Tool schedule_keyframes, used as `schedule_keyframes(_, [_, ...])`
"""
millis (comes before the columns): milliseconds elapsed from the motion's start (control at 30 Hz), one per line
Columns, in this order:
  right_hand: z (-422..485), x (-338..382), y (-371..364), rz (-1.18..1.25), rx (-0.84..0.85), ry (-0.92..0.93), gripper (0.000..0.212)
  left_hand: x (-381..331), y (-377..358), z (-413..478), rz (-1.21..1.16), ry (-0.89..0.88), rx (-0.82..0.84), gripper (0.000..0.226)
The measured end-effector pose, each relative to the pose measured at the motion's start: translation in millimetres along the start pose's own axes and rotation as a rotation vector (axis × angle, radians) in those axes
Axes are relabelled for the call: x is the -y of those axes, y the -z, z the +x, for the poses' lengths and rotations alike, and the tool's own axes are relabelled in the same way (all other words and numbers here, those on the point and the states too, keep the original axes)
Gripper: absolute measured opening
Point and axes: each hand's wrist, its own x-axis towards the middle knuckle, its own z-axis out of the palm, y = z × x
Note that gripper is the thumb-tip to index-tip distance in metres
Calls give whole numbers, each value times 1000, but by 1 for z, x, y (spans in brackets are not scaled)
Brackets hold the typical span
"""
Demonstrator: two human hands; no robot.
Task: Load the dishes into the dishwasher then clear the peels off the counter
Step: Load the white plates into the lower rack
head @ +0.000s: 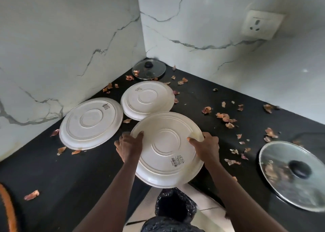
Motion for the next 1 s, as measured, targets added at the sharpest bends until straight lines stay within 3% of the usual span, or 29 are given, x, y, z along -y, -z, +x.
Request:
schedule_keyframes(233, [10,-57,82,88,-192,-92,88,-81,-62,-37,14,-231,190,59])
schedule_keyframes(567, [-45,-157,197,185,-571,-290,53,-173,-143,-160,118,-639,507,62])
schedule_keyframes(700, [-81,-200,229,151,-685,-408,69,-188,-167,-216,145,-790,607,66])
schedule_keyframes(1000, [-181,-279,267,254,-942,-658,73,-194,-202,-346,194,-1106,771,63])
